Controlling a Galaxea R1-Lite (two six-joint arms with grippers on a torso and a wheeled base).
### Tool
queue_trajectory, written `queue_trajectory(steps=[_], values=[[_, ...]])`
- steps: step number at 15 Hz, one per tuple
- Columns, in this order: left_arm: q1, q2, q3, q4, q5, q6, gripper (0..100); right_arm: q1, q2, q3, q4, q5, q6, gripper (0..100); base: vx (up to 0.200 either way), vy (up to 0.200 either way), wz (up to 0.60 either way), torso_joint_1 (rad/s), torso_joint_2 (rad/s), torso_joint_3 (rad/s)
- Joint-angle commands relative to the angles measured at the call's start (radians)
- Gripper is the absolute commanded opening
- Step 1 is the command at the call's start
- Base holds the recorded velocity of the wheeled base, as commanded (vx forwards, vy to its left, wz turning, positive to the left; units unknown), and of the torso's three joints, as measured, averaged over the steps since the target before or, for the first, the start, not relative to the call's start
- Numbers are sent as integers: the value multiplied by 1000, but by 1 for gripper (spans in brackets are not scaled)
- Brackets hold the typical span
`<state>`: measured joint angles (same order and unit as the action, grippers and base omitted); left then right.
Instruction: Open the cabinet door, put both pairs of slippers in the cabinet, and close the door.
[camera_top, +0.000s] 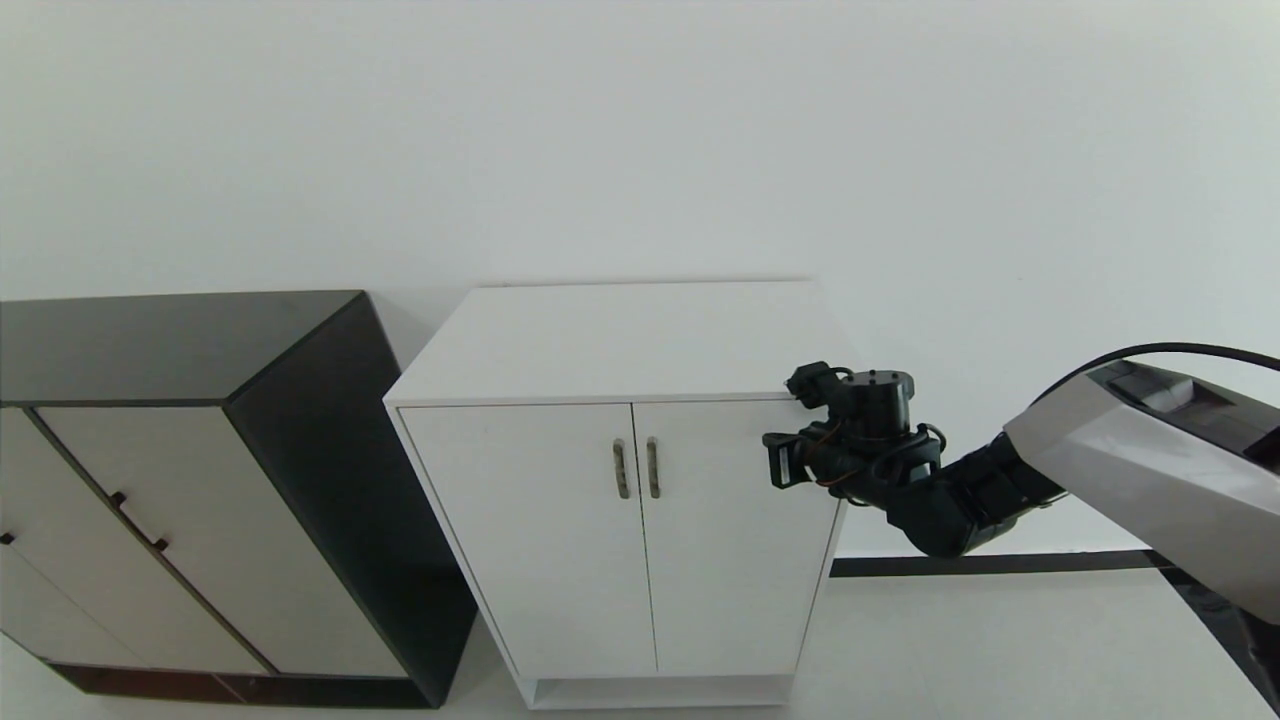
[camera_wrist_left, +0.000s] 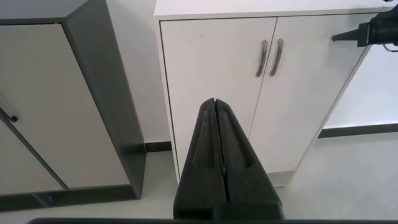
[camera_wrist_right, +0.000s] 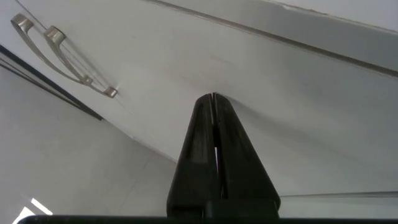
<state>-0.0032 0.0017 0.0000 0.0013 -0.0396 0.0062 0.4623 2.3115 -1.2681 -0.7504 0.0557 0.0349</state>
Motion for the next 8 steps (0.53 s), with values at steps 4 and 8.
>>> queue_trajectory(steps=[4, 8], values=[[0, 0, 0, 0, 0, 0, 0, 2, -46, 49, -1, -2, 0, 0, 0, 0, 0, 0, 0, 0], [0, 0, 0, -1, 0, 0, 0, 1, -181, 200, -4, -10, 2, 0, 0, 0, 0, 0, 0, 0]])
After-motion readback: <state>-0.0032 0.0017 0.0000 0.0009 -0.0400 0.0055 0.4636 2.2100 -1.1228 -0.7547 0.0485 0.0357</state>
